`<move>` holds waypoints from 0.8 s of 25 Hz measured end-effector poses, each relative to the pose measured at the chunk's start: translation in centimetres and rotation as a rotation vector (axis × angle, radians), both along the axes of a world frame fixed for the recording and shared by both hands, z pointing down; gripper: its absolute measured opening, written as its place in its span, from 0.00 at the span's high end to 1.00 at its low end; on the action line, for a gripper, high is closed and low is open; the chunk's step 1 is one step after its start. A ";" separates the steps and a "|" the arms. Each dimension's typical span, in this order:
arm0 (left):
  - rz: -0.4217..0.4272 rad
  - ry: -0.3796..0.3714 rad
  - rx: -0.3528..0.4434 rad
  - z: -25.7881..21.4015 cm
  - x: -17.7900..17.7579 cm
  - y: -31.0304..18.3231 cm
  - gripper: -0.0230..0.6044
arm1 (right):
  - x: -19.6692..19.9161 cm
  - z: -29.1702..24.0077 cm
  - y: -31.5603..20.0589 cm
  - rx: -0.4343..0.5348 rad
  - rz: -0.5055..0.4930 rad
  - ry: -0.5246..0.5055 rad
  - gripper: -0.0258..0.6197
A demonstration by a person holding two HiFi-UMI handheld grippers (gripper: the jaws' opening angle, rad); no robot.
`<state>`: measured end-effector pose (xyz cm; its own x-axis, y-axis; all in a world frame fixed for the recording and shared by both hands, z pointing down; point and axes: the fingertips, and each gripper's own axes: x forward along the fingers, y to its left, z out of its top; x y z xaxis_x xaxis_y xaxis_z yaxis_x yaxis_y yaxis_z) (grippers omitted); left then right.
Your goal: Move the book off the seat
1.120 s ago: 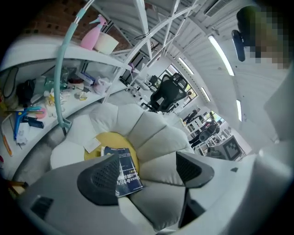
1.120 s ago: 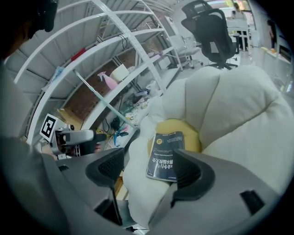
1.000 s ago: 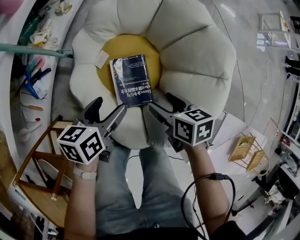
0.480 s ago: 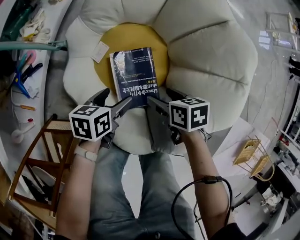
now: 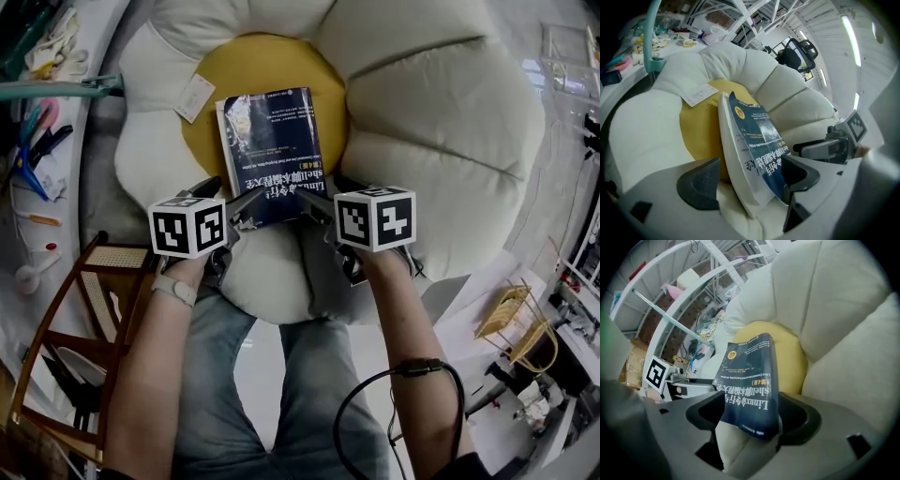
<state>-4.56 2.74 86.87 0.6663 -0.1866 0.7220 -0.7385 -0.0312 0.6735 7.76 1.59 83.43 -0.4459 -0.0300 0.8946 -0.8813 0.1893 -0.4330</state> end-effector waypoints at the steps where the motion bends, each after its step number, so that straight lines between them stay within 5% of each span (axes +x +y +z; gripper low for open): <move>1: 0.002 0.000 -0.010 0.6 0.1 0.2 0.34 | 0.0 0.5 -0.1 -0.007 0.001 0.004 0.43; 20: 0.064 0.000 -0.063 5.4 2.1 0.1 0.34 | -0.1 6.8 1.5 -0.161 -0.134 0.015 0.43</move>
<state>-2.44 2.89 92.26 0.6753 -0.0973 0.7311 -0.7365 -0.0361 0.6755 7.63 3.13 90.25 -0.4228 0.1725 0.8897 -0.8597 0.2343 -0.4540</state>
